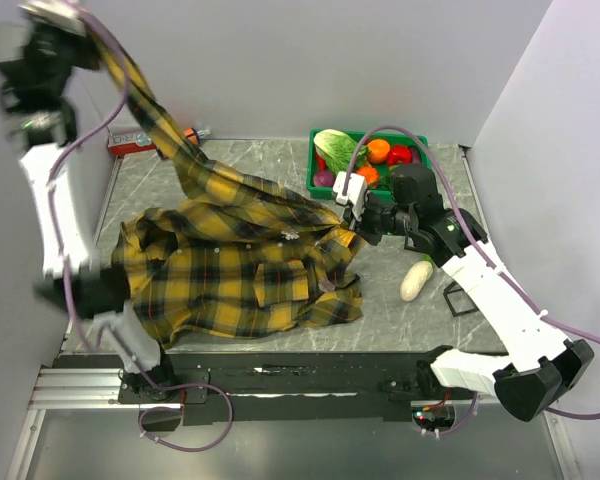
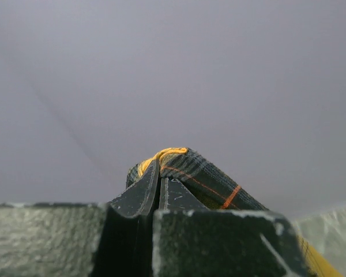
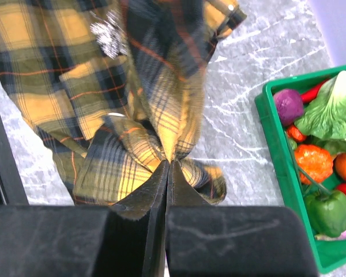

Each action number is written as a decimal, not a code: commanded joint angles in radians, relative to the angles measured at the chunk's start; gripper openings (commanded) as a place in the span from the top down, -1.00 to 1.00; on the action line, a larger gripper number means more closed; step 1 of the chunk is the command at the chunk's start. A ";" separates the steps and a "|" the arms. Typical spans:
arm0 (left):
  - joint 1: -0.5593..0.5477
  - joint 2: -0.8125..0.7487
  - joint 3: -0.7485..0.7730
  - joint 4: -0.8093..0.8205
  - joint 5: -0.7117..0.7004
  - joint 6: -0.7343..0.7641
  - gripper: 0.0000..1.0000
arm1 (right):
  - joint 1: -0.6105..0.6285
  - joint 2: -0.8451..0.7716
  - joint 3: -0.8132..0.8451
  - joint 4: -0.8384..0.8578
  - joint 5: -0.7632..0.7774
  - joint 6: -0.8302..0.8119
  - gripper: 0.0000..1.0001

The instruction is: Remove the brooch from the garment

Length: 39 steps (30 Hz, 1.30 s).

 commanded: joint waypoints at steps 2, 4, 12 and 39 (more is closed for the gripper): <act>-0.067 0.349 0.109 -0.057 -0.019 -0.008 0.98 | 0.000 -0.005 0.021 -0.011 0.011 -0.017 1.00; -0.098 0.493 0.198 -0.099 -0.059 0.001 0.86 | 0.000 0.003 0.019 -0.018 0.005 -0.008 1.00; -0.089 0.275 -0.241 -0.173 -0.079 0.027 -0.33 | -0.008 0.017 -0.016 0.012 0.008 0.039 1.00; -0.095 -0.192 -1.354 0.071 -0.143 0.567 -0.74 | -0.046 0.135 0.015 0.031 -0.017 0.093 1.00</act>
